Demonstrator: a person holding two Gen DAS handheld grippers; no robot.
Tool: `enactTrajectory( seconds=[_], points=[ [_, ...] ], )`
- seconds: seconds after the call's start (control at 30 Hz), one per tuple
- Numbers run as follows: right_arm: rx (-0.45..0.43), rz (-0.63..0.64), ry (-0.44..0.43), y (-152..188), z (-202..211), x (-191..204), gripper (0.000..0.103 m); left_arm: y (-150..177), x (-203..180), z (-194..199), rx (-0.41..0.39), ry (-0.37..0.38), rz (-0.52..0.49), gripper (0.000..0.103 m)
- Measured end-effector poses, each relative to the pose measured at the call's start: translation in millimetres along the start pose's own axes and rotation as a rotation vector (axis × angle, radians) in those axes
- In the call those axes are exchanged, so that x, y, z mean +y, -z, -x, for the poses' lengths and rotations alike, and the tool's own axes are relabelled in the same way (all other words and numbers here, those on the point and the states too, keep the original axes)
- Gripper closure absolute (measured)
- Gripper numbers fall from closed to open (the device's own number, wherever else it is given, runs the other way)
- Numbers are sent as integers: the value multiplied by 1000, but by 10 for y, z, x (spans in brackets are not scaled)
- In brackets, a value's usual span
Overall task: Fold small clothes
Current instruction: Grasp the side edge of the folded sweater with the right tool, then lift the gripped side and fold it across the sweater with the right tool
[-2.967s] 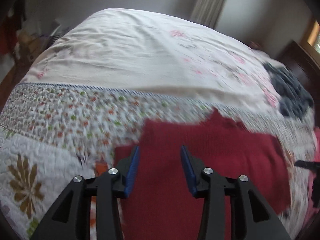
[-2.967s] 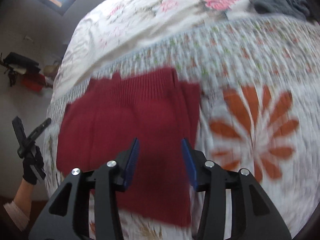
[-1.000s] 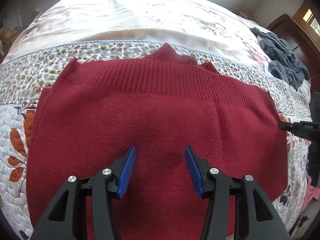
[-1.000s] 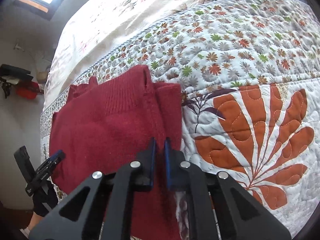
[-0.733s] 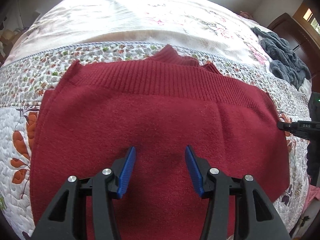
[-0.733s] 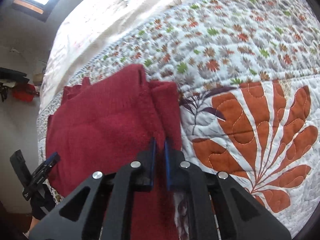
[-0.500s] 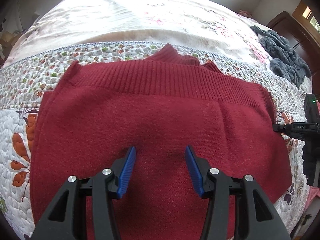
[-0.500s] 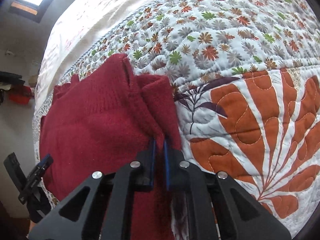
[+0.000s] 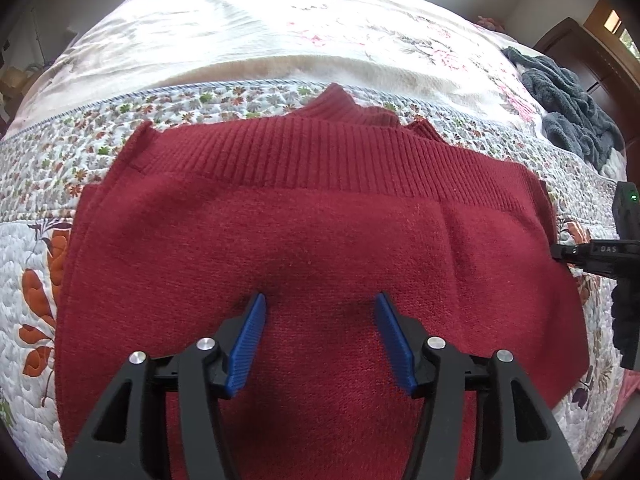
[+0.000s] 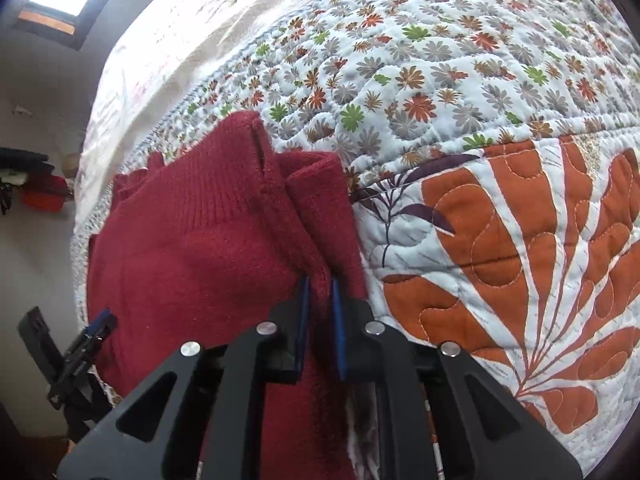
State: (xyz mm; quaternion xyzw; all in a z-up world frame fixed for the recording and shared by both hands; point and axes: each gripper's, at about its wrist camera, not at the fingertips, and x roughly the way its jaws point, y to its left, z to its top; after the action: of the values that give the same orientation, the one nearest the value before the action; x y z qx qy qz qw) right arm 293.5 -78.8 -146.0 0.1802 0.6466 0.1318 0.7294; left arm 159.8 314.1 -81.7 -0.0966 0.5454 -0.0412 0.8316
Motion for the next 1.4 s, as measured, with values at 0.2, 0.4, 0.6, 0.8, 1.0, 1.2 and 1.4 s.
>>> enactTrajectory(
  seconds=[0.2,0.4,0.6,0.8,1.0,1.2,1.4],
  points=[
    [-49,-37,-37,122,339,-138,61,-2,10,6,5,4,12,44],
    [6,-27,-117,362,498,-252,61,-28,-28,198,-24,35,31,44],
    [55,-24,-142,601,382,-238,61,-39,-219,228,-16,71,18,44],
    [61,-45,-178,658,242,-323,62,5,-333,94,13,58,-5,44],
    [70,-45,-226,616,88,-299,71,48,-307,-8,29,44,-11,44],
    [84,-82,-295,568,-48,-345,83,55,-273,-39,33,53,0,44],
    [67,-104,-295,611,-31,-401,87,71,-250,-83,32,59,9,44]
  ],
)
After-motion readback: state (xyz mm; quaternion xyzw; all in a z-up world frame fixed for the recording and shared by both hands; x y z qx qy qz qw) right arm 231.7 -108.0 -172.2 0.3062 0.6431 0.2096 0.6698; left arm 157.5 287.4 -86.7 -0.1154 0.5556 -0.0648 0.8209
